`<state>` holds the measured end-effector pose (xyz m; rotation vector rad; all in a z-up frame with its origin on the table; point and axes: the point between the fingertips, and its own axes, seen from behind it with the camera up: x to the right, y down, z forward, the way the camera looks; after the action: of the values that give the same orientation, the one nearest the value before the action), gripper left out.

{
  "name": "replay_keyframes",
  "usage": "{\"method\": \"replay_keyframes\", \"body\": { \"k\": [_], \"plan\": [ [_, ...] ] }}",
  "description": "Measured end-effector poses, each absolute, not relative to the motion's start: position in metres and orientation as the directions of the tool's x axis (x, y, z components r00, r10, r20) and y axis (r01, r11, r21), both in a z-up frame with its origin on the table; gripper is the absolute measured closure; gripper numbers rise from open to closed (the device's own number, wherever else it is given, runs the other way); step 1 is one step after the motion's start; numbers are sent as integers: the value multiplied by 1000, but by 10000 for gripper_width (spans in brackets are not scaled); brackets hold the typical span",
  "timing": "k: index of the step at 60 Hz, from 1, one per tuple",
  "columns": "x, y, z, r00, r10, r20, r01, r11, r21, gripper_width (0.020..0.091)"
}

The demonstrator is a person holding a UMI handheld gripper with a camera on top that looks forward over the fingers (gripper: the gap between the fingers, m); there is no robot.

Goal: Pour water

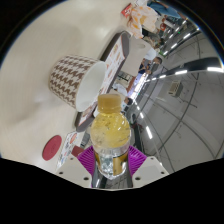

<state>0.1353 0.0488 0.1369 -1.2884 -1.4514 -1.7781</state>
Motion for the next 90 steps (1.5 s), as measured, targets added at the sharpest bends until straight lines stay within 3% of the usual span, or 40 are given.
{"method": "replay_keyframes", "body": {
  "k": [10,15,23,31,40,51,67,78,86,90],
  "plan": [
    [136,51,135,-356,190,915,868,-295,399,710],
    [141,47,141,-228,181,957,908,-314,276,708],
    [148,38,164,235,90,968,917,-350,-190,710],
    [162,31,185,644,16,765,722,-341,-602,707],
    [176,29,162,916,11,402,377,-370,-849,711],
    [190,38,103,994,13,106,101,-422,-901,709],
    [198,33,32,999,44,0,22,-496,-868,700],
    [198,32,35,999,52,-14,10,-442,-897,680],
    [197,28,31,998,42,-36,-11,-479,-878,576],
    [198,19,21,999,25,-43,-23,-534,-845,383]
  ]
}}
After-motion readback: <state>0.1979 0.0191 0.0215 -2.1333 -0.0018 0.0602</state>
